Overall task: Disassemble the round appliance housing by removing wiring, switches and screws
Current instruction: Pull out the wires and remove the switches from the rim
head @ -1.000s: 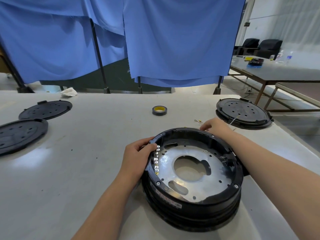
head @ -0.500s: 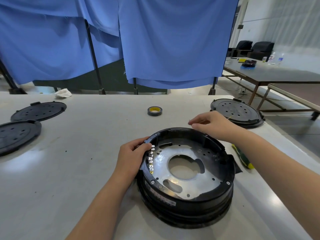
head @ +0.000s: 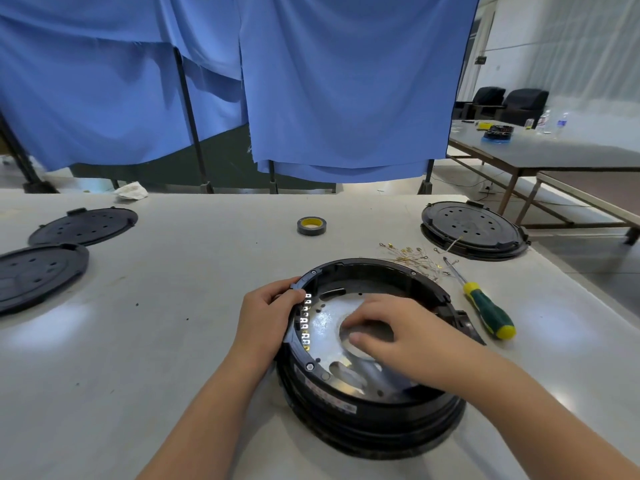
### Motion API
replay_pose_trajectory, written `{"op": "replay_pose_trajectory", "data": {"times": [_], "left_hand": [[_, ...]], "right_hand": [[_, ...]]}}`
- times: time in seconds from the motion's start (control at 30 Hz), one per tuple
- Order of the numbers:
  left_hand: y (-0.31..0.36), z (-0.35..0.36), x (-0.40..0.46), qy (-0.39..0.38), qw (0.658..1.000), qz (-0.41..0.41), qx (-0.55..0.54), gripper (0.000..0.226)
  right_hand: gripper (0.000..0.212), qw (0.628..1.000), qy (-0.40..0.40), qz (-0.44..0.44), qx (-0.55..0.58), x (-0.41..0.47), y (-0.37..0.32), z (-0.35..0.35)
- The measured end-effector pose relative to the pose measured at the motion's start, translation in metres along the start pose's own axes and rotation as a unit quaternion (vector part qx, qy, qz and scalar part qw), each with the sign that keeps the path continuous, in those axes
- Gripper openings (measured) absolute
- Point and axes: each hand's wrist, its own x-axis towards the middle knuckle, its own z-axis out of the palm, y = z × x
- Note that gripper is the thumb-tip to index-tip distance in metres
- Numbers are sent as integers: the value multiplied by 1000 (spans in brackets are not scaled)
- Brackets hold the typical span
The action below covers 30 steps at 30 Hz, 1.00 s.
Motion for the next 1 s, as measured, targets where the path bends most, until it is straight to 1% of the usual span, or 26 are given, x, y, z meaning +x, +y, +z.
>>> {"op": "replay_pose_trajectory", "data": {"times": [0.07,0.13,0.23,0.3,0.37,0.43,0.5,0.57,0.77,1.0], "left_hand": [[0,0,0,-3,1000,2,1,30],[0,0,0,-3,1000,1,1,29],[0,-1,0,-5,1000,0,-1,28],[-1,-1,0,-4,1000,1,0,27],[-1,-1,0,-2,1000,2,-1,26],[-1,-1,1,-2,1000,2,-1,26],[-1,-2,1,-2,1000,3,-1,25],[-1,-2,1,-1,1000,2,-1,24],[-3,-4,0,9,1000,6,-5,24],[-3,-4,3,15,1000,9,-11,26]], "right_hand": [[18,999,28,1,-38,-2,-1,1],[18,993,97,6,-71,-3,0,0],[17,969,225,13,-101,-7,2,-3],[25,957,263,47,-111,-11,6,-6],[45,954,239,121,-135,-14,14,-11],[63,951,184,200,-147,-17,22,-15],[69,957,130,239,-101,-18,27,-17],[70,962,99,249,-55,-15,29,-17],[74,966,129,223,19,-10,33,-16],[74,961,186,204,18,-10,32,-16]]}}
